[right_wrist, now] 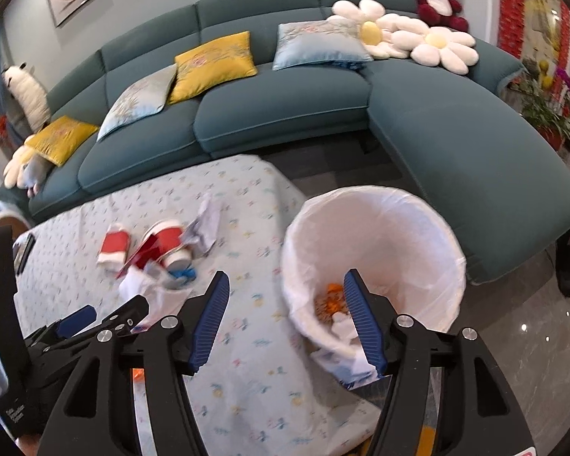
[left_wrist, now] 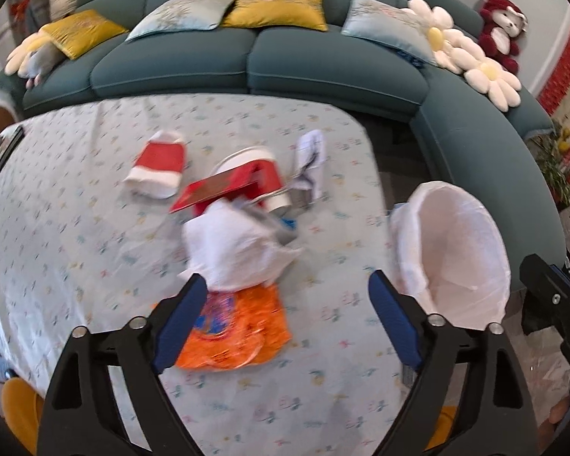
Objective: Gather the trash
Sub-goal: 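Move both tools back to the table over the orange cloth, then grasp the orange patterned cloth with the left tool while the right tool grasps the white towel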
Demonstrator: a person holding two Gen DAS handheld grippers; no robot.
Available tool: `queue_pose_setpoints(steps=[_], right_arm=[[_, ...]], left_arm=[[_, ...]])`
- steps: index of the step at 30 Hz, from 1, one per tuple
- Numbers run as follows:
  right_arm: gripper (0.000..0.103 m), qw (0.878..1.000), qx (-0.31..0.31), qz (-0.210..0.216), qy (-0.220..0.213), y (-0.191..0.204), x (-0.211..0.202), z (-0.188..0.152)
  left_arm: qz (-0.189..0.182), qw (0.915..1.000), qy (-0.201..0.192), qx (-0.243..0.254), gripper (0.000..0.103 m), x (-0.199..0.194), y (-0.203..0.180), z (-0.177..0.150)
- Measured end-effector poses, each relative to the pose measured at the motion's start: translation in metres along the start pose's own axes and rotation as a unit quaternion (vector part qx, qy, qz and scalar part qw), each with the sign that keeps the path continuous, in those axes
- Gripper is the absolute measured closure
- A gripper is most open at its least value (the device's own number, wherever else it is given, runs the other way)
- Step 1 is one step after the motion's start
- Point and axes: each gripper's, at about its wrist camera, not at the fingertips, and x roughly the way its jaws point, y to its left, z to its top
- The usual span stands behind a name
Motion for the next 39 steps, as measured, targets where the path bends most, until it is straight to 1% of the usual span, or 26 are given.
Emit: queue_pose_setpoints(steps=[5, 10, 15, 18, 26, 29, 31, 33, 35, 36, 38, 39], right_arm=[[0.039, 1.000, -0.019, 0.003, 0.007, 0.021, -0.003, -0.011], [0.038, 0.999, -0.028, 0.005, 0.016, 0.033, 0.000, -0.021], [0.038, 0.999, -0.038, 0.006, 0.031, 0.045, 0.008, -0.032], [0.038, 0.998, -0.039, 0.007, 0.042, 0.048, 0.015, -0.036], [0.038, 0.997, -0.040, 0.007, 0.062, 0.053, 0.034, -0.039], [0.038, 0.997, -0.038, 0.009, 0.071, 0.055, 0.042, -0.039], [0.038, 0.996, -0.038, 0.008, 0.075, 0.056, 0.047, -0.038], [0.038, 0.996, -0.037, 0.009, 0.079, 0.058, 0.052, -0.038], [0.038, 0.996, -0.039, 0.009, 0.084, 0.061, 0.056, -0.039], [0.038, 0.995, -0.040, 0.009, 0.086, 0.063, 0.058, -0.039], [0.038, 0.995, -0.043, 0.010, 0.089, 0.066, 0.061, -0.040], [0.038, 0.995, -0.045, 0.011, 0.090, 0.068, 0.062, -0.040]], left_arm=[[0.009, 0.9996, 0.016, -0.024, 0.013, 0.001, 0.032, -0.014], [0.002, 0.9969, 0.049, -0.060, 0.013, 0.012, 0.058, -0.031], [-0.010, 0.9923, 0.082, -0.092, 0.013, 0.028, 0.073, -0.043], [-0.015, 0.9894, 0.099, -0.105, 0.013, 0.039, 0.076, -0.048], [-0.001, 0.9865, 0.134, -0.095, 0.013, 0.070, 0.070, -0.050], [0.002, 0.9841, 0.148, -0.098, 0.013, 0.084, 0.068, -0.049], [0.002, 0.9832, 0.152, -0.102, 0.013, 0.091, 0.067, -0.048], [0.004, 0.9833, 0.151, -0.101, 0.017, 0.094, 0.066, -0.047], [0.003, 0.9847, 0.151, -0.087, 0.031, 0.096, 0.063, -0.046], [0.004, 0.9851, 0.152, -0.080, 0.033, 0.096, 0.061, -0.045], [0.005, 0.9868, 0.146, -0.069, 0.046, 0.094, 0.059, -0.045], [0.005, 0.9870, 0.146, -0.067, 0.049, 0.093, 0.059, -0.045]])
